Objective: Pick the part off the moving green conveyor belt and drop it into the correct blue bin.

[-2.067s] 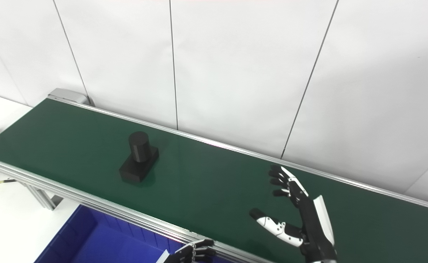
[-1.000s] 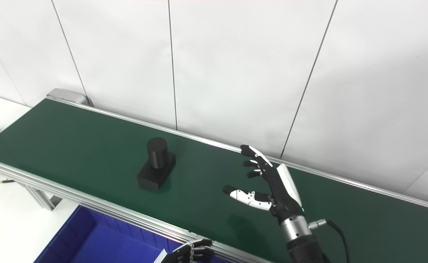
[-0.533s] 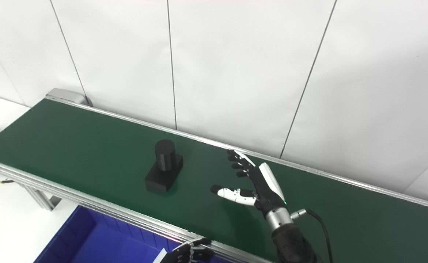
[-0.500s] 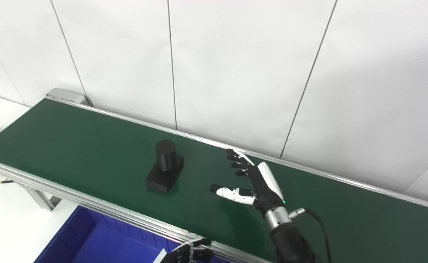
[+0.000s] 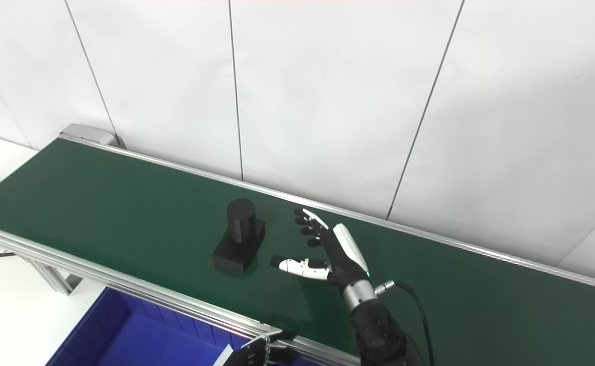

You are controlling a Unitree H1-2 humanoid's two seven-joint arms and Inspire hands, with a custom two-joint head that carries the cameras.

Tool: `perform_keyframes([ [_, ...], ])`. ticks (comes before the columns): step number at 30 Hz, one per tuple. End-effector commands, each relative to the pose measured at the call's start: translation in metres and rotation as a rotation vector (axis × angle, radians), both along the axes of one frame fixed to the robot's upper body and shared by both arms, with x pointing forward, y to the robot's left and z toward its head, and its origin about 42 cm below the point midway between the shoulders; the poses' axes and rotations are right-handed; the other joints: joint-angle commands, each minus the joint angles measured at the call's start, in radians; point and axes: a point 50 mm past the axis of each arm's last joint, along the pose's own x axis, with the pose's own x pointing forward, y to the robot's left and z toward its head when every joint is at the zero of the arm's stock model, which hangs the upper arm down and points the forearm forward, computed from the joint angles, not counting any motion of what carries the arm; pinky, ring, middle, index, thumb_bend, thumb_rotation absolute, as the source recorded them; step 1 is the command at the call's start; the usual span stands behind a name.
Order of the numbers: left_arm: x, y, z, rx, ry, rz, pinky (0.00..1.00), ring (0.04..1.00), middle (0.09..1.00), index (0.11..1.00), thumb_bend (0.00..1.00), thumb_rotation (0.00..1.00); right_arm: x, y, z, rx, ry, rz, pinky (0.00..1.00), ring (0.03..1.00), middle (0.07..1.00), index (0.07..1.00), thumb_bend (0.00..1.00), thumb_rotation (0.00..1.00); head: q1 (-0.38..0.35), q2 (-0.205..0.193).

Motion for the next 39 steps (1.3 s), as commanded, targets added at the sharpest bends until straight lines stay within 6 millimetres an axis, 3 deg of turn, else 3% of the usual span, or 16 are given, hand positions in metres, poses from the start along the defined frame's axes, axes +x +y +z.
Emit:
perform_keyframes([
  [1,0.007,-0.007,0.008,-0.024,-0.059,0.004,0.62,0.697,0.738,0.804,0.84,0.60,0.010,0.021,0.028,0.043,-0.114,0.041,0.74,0.833,0.872,0.907,0.68,0.36,0.000,0.001],
  [19,0.007,-0.018,0.008,-0.030,-0.058,0.004,0.61,0.687,0.730,0.800,0.86,0.61,0.022,0.042,0.022,-0.028,-0.146,0.017,0.78,0.868,0.884,0.886,0.73,0.37,0.016,0.005],
  [39,0.003,-0.026,0.010,-0.043,-0.057,0.006,0.61,0.688,0.733,0.796,0.87,0.61,0.021,0.060,0.025,-0.007,-0.163,0.007,0.71,0.800,0.822,0.858,0.77,0.32,0.029,0.014],
])
